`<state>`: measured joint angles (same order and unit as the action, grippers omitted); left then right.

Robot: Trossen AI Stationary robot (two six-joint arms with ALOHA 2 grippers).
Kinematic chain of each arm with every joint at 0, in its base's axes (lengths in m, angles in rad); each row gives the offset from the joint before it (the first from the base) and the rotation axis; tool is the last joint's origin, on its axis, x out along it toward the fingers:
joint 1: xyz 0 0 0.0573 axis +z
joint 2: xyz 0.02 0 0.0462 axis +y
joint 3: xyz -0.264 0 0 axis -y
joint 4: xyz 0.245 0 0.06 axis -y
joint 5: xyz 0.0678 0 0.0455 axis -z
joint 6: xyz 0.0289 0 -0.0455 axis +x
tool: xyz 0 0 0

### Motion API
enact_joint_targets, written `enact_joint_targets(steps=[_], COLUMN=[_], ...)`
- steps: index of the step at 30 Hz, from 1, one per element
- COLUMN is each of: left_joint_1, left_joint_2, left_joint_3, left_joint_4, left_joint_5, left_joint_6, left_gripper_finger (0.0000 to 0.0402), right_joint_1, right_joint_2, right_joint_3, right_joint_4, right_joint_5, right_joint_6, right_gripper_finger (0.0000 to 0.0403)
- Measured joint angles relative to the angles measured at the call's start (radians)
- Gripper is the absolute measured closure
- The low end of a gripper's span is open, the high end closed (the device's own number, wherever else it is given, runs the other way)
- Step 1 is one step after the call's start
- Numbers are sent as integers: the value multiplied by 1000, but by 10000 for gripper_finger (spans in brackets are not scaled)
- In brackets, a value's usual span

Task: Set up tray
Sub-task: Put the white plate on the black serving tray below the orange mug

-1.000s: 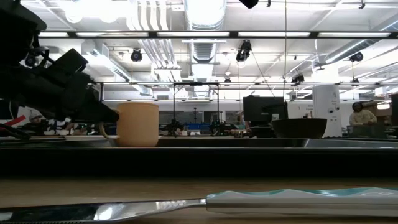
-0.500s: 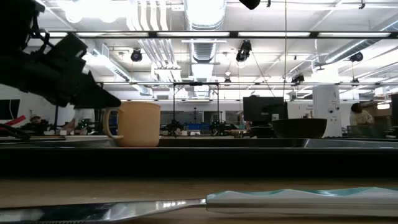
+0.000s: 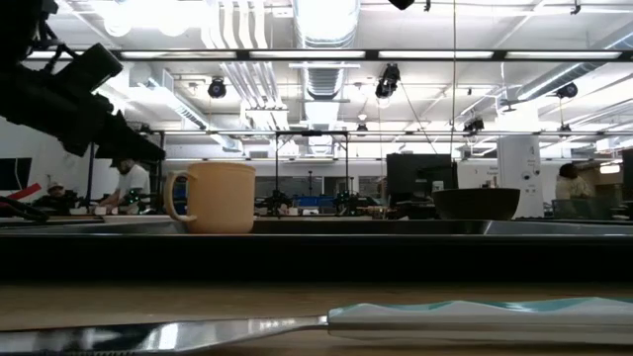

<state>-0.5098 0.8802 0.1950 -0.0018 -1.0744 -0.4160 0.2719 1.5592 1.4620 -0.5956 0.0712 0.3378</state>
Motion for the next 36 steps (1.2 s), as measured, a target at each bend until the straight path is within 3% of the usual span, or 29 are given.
enact_joint_targets(steps=[5,8,13,18,27,31,36], left_joint_1=[0,0,0,0,1,22,150], left_joint_2=[-214,-322,-384,-324,-93,-46,3], left_joint_3=[0,3,155,434,1015,1123,1169], left_joint_4=[-277,-334,-464,-803,-1541,-1553,-1569], left_joint_5=[5,47,155,163,338,378,410], left_joint_6=[-11,-6,48,29,-98,110,199], left_gripper_finger=[288,288,288,287,287,287,287], right_joint_1=[6,8,11,18,25,25,25], right_joint_2=[0,0,1,1,2,2,2], right_joint_3=[0,0,0,-1,-2,-2,-2], right_joint_4=[-5,-7,-24,-39,-59,-58,-48], right_joint_5=[1,0,0,0,0,0,0], right_joint_6=[-5,-7,-8,-8,-29,-38,-43], right_gripper_finger=[266,266,266,266,266,266,266])
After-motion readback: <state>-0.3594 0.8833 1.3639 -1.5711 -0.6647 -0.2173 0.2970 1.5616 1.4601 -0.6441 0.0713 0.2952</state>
